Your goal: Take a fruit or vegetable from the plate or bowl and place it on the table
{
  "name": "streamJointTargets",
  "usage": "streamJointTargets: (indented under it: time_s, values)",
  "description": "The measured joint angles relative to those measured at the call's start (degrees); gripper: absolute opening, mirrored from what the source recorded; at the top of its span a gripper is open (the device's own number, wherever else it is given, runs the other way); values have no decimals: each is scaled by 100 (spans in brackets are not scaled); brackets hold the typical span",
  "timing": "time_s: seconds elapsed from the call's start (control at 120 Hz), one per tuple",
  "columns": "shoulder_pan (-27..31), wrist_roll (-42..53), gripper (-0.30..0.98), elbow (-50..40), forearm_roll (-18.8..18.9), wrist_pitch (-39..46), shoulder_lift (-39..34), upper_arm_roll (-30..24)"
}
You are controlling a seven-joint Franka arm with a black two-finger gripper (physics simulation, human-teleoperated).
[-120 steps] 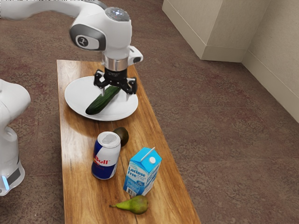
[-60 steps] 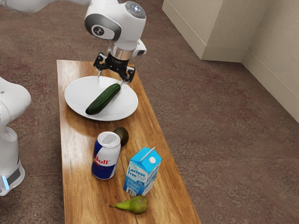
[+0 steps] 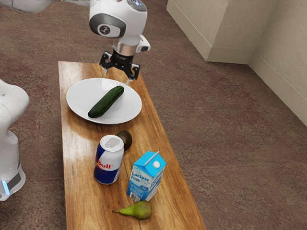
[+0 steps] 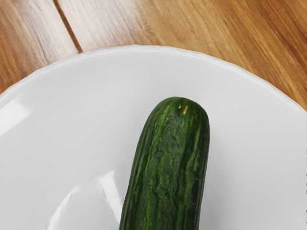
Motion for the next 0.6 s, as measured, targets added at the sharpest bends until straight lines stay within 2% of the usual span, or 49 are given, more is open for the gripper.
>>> streamJointTargets:
  time_s: [0.258,0.6]
  values:
    - [30,459,69,-475,-239,718,145,267]
    - [12,840,69,-703,-289,1340,192,392]
